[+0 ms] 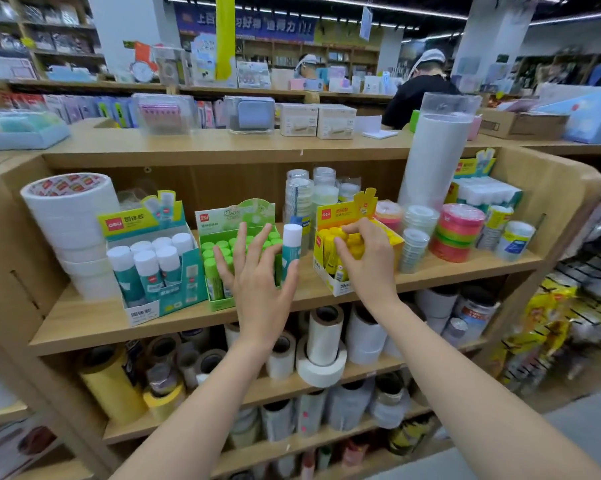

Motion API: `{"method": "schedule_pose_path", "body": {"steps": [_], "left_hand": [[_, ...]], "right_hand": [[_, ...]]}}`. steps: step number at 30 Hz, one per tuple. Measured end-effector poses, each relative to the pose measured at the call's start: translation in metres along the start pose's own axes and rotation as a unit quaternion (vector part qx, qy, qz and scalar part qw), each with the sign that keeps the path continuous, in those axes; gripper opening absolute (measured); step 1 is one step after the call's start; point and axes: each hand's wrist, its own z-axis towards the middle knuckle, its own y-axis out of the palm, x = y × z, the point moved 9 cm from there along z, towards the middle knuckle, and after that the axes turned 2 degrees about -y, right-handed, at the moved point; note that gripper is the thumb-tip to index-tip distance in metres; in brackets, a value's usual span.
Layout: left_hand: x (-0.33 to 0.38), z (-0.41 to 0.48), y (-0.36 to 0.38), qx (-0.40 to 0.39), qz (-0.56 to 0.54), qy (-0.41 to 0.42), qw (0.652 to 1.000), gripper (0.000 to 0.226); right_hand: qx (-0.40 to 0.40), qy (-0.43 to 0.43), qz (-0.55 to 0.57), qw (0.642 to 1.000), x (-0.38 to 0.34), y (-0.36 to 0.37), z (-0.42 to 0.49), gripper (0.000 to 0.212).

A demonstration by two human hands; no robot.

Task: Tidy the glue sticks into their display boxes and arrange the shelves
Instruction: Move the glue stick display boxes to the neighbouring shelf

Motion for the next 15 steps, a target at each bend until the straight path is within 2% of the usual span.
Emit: {"method": "schedule_pose_path", "body": {"steps": [5, 15], "left_hand": [[-0.003, 0.003, 0.003, -0.008, -0.019, 0.003, 1.000, 0.041], [-0.006, 0.000, 0.004, -0.015, -0.037, 0.024, 0.999, 0.039]], "right_hand": [[-0.023, -0.029, -0.020, 0.999, -0.007, 0.004, 0.001, 0.012], [-0.024, -0.082, -0.071, 0.994, -0.012, 0.011, -0.014, 0.012]]}}
